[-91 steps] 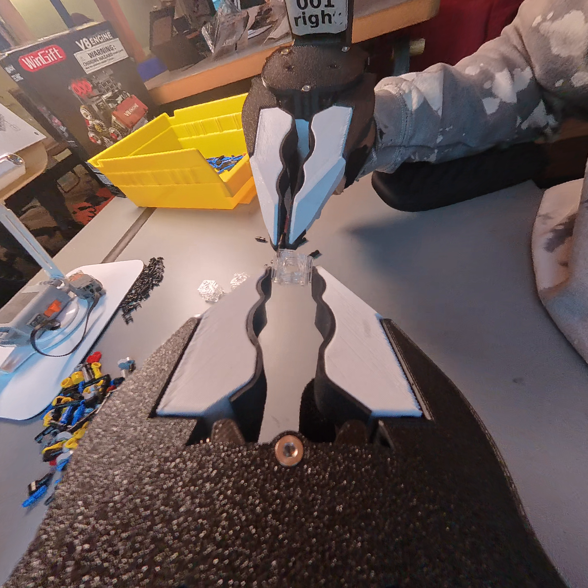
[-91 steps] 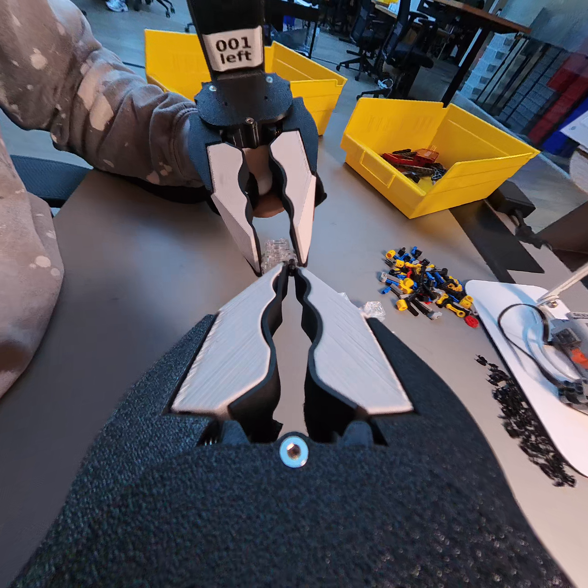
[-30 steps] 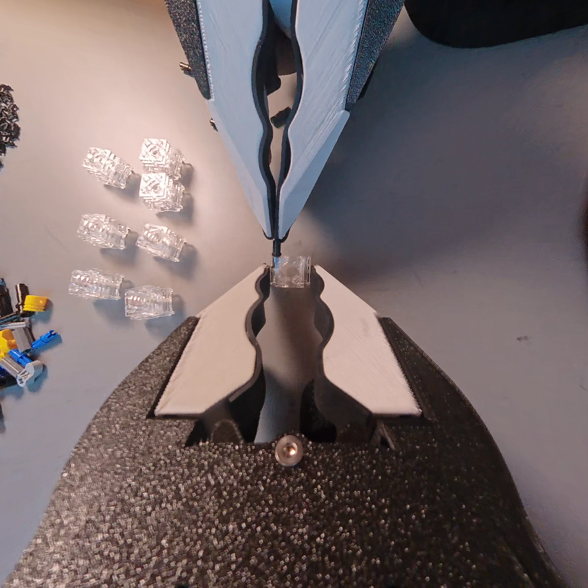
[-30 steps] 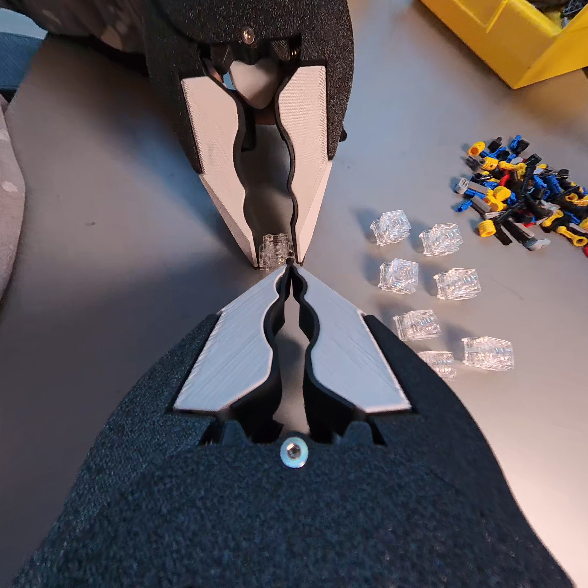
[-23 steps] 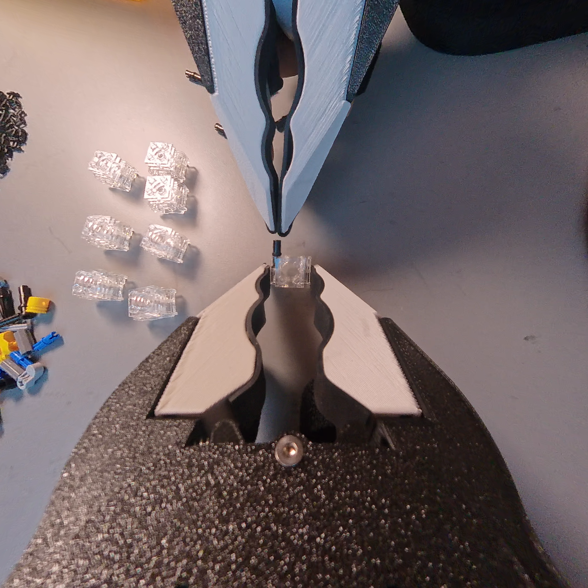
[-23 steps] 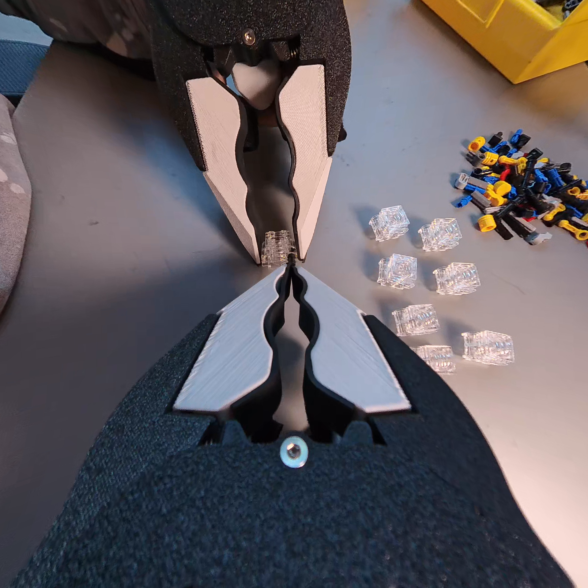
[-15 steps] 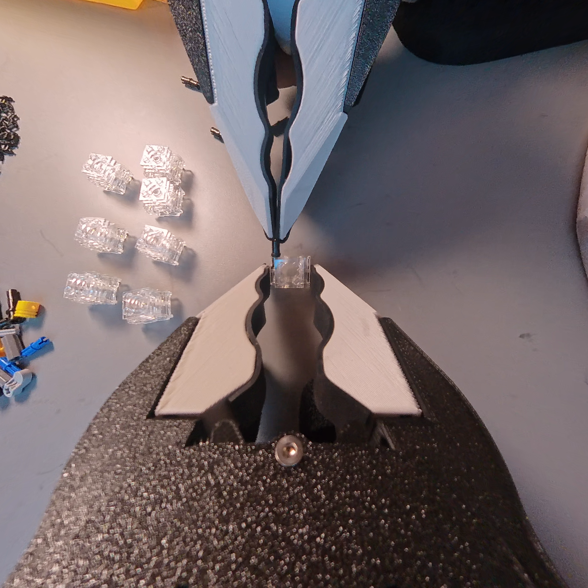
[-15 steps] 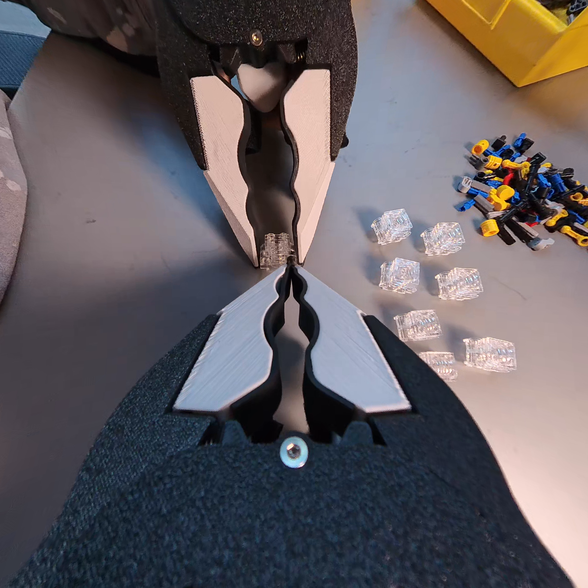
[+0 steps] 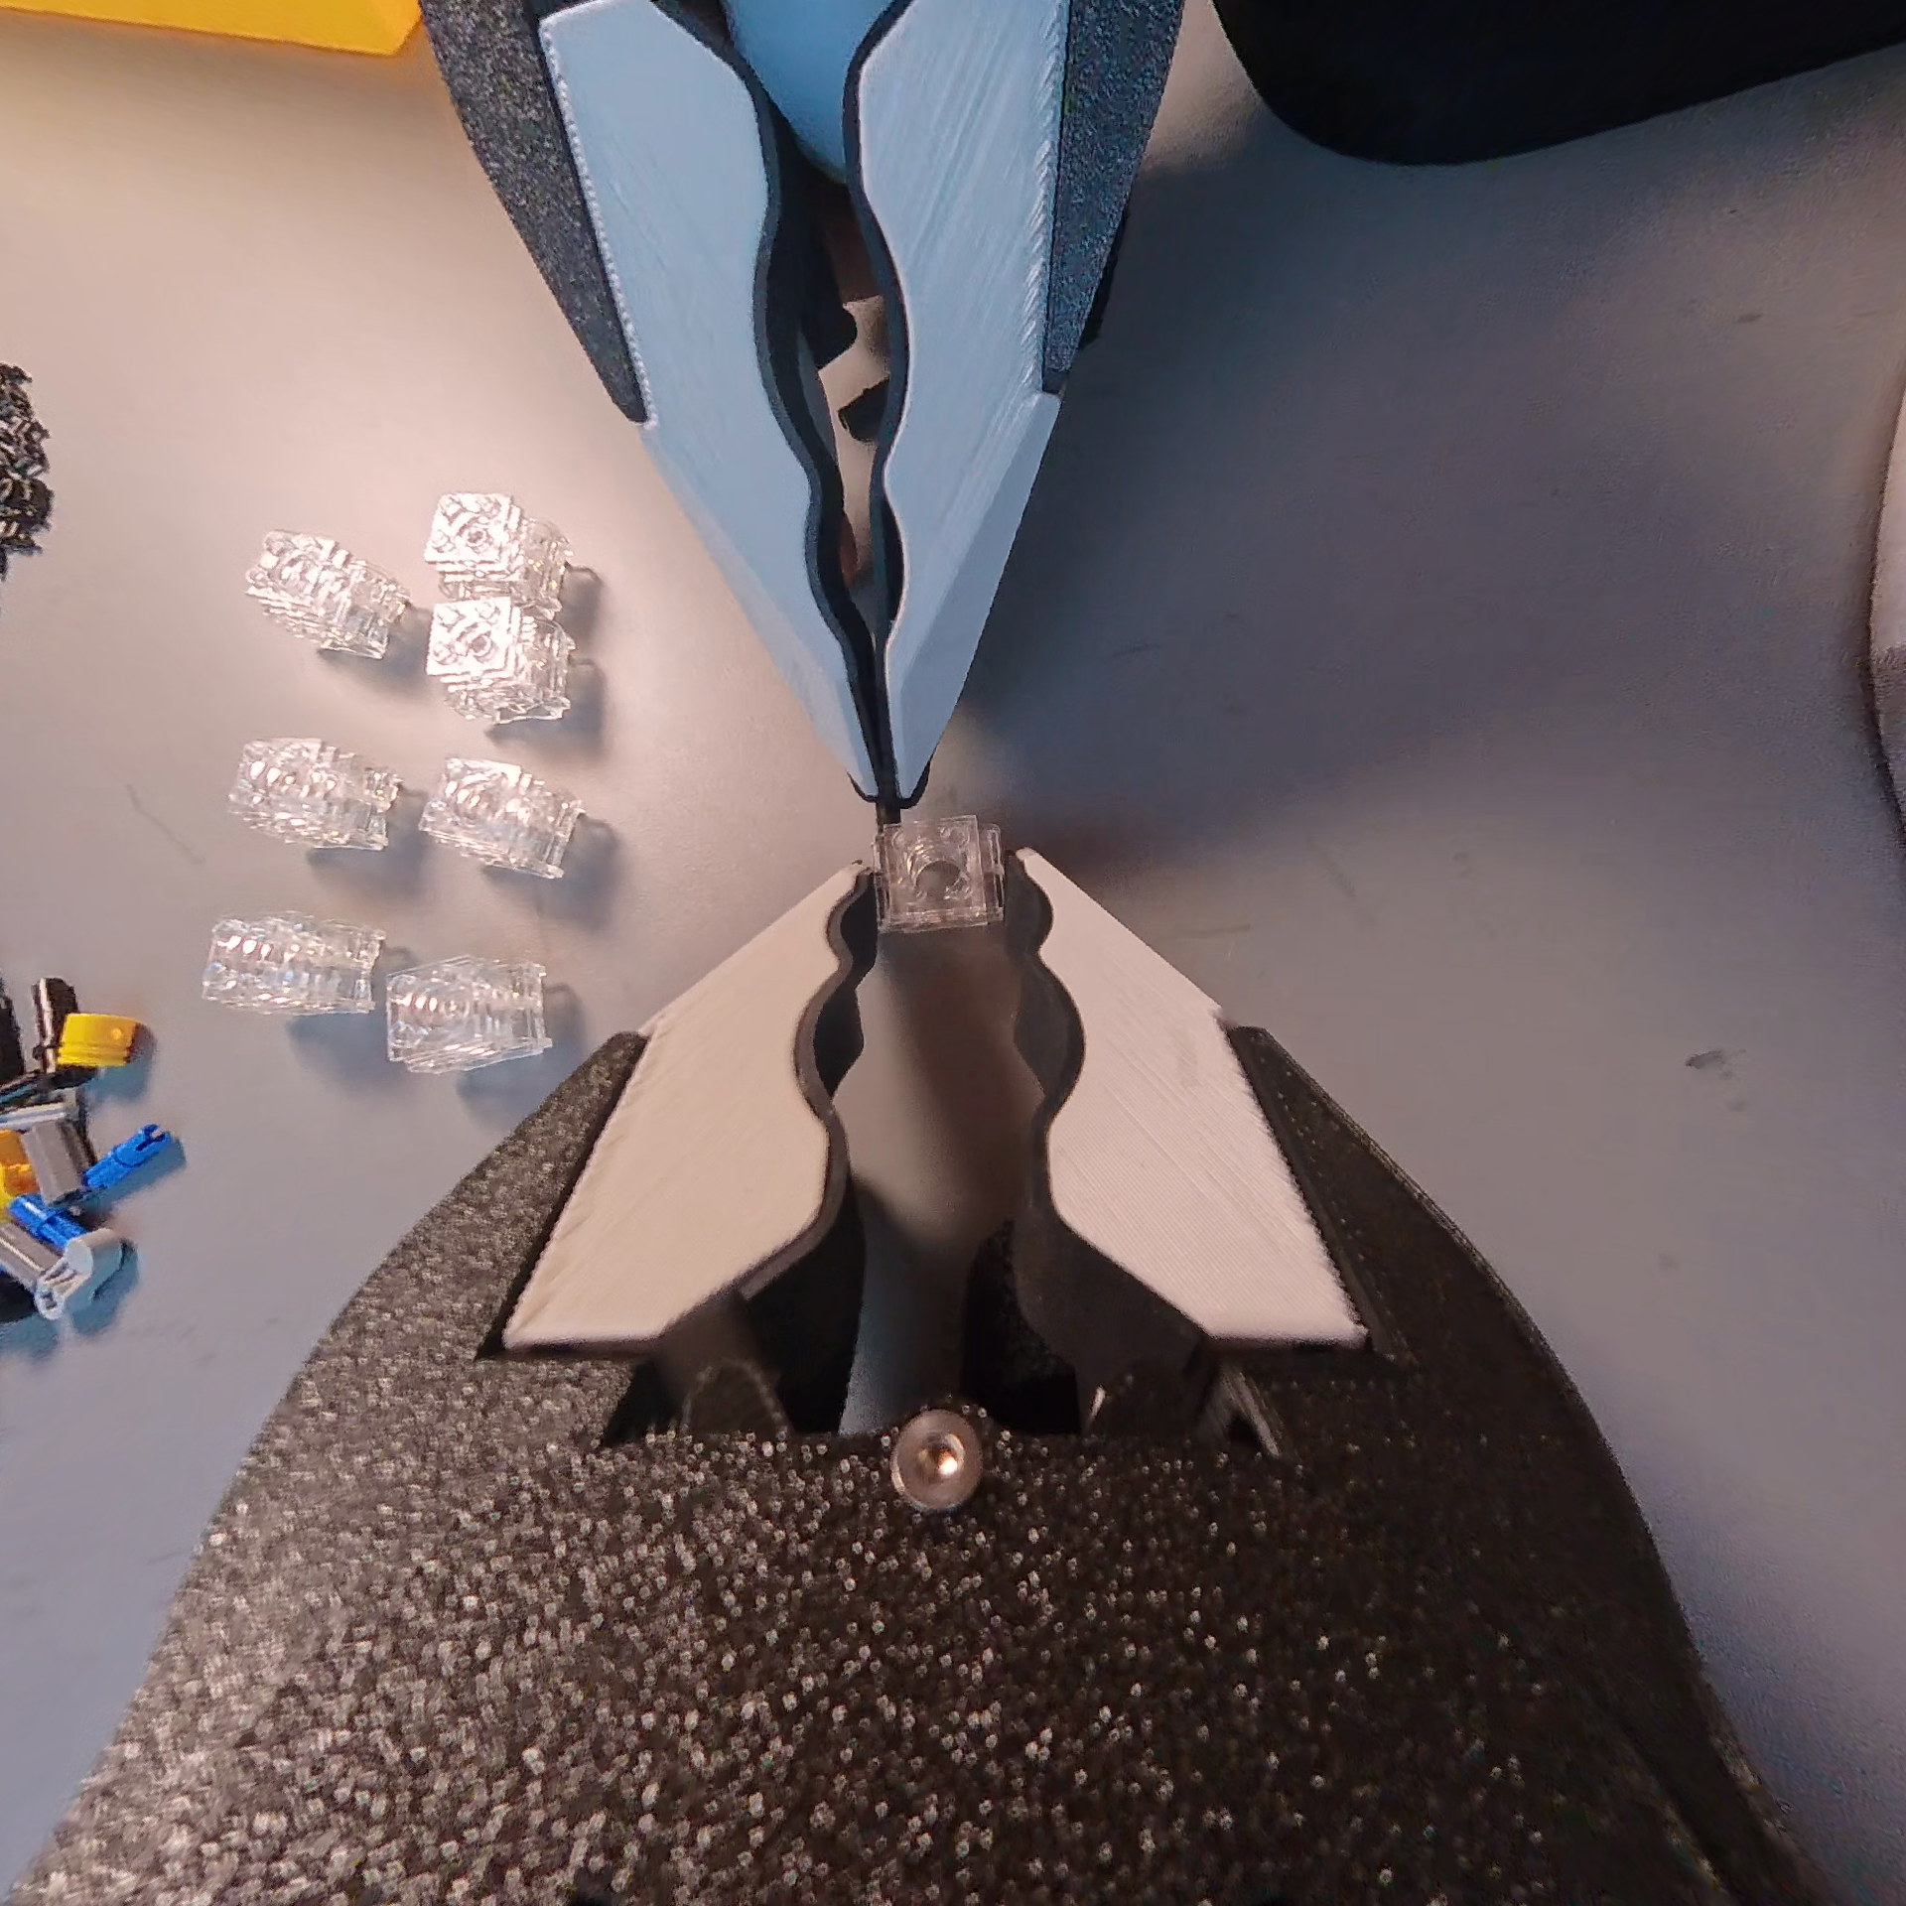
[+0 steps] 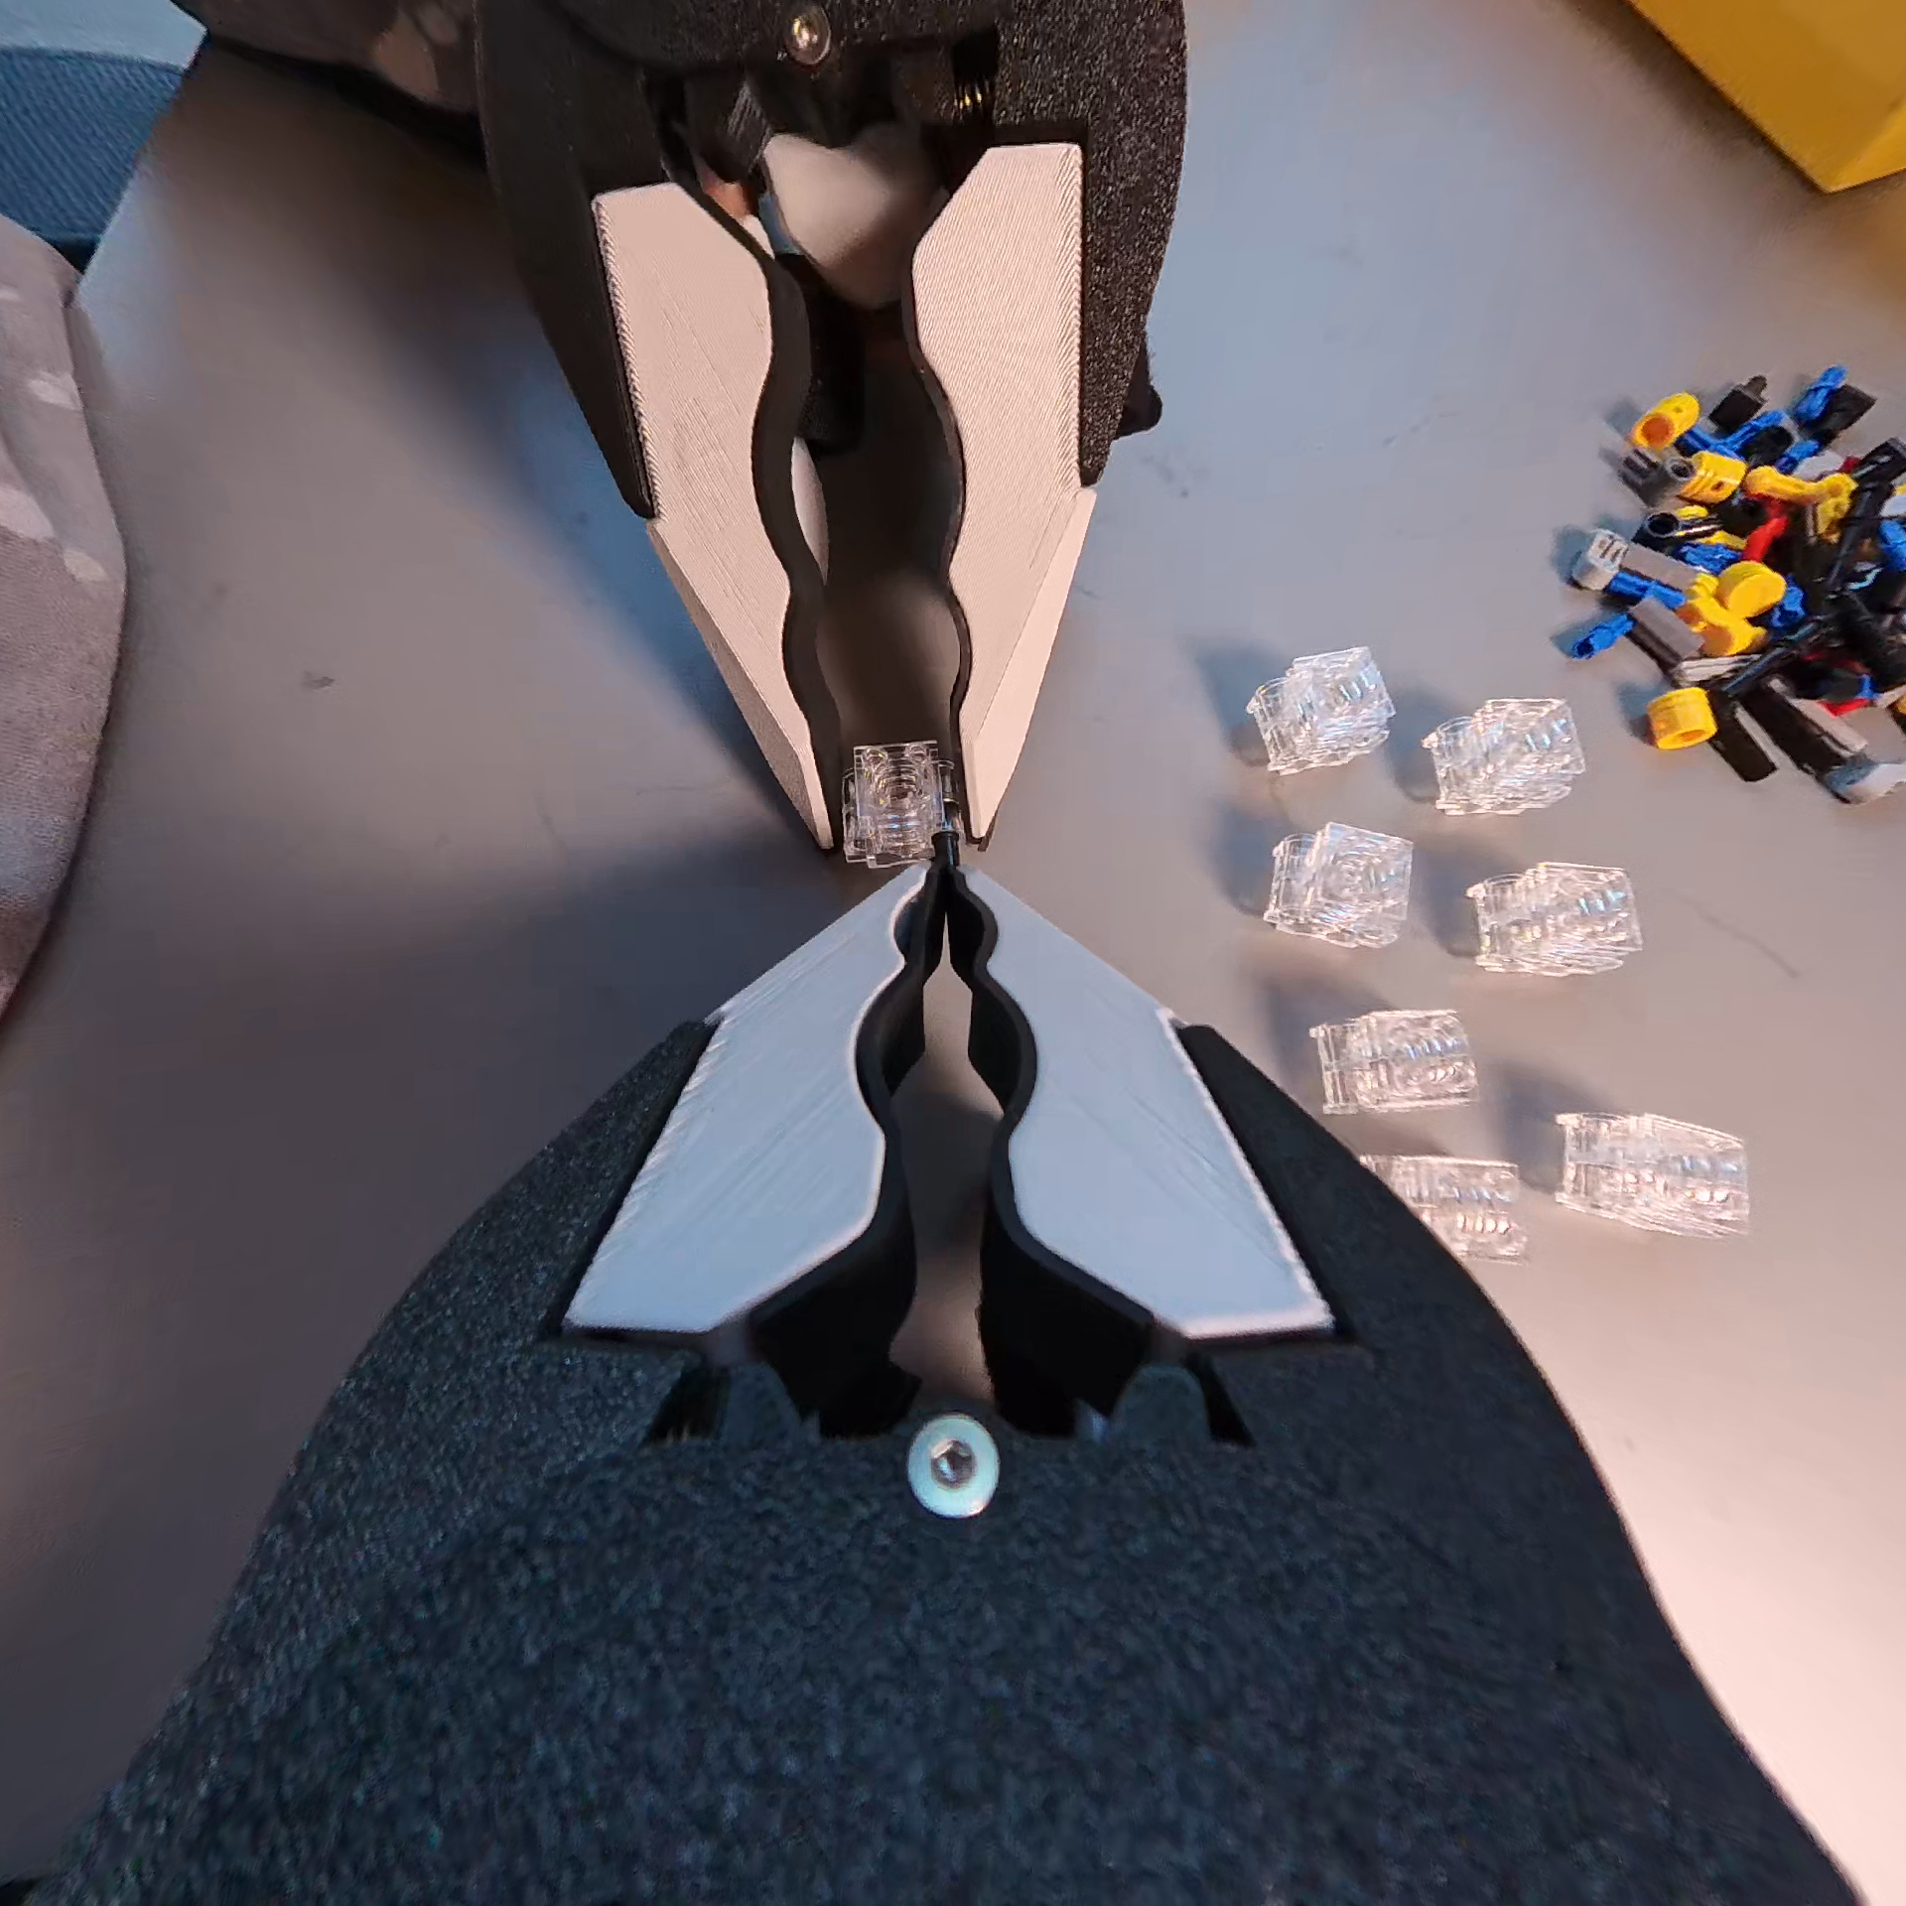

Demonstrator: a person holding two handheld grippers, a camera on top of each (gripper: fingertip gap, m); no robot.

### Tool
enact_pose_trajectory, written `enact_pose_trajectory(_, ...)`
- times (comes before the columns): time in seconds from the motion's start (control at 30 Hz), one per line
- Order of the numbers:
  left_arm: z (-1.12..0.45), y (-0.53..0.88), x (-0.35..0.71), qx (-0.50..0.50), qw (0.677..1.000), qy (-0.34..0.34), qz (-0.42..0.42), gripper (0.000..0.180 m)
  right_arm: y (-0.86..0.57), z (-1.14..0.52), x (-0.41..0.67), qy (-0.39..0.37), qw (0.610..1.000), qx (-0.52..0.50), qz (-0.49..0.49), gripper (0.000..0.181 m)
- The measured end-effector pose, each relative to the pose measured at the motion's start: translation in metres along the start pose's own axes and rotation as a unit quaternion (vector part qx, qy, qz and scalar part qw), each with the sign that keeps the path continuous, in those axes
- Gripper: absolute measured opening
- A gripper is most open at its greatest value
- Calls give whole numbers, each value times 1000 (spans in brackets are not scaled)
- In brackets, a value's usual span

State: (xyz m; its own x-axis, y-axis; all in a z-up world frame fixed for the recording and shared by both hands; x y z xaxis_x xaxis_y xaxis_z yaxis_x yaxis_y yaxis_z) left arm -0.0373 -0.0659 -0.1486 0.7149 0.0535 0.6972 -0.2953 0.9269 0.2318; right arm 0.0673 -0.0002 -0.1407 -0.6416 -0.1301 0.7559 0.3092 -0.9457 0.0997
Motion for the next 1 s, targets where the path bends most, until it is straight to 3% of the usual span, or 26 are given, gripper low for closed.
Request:
enact_pose_trajectory(0.53,3,4,-4,-27,999,-9,41,22,-7,20,3,-13,1000,-18,6,0)
enact_pose_trajectory(0.63,7,5,-8,-39,997,-10,71,23,-22,52,-5,-27,998,-55,-28,13)
enact_pose_trajectory(0.73,7,8,-10,-35,996,-11,77,23,-29,74,-19,-6,995,-82,-49,24)
enact_pose_trajectory(1.0,6,10,-11,-26,996,-18,80,23,-11,78,-48,106,990,-37,-84,23)
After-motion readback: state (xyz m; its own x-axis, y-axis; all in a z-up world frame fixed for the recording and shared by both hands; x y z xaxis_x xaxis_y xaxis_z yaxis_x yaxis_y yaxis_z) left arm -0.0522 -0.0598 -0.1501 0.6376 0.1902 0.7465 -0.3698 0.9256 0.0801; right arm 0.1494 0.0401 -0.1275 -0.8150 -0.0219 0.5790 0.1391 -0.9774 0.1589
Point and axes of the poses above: each gripper's, where its closed fingertips meet, z back along the fingers, x out of its top, y = z × x across the jaws, the point moved 8 cm from there along z, back along the fingers, and after that the axes turned 10 degrees about -z, right-handed, at the moved point
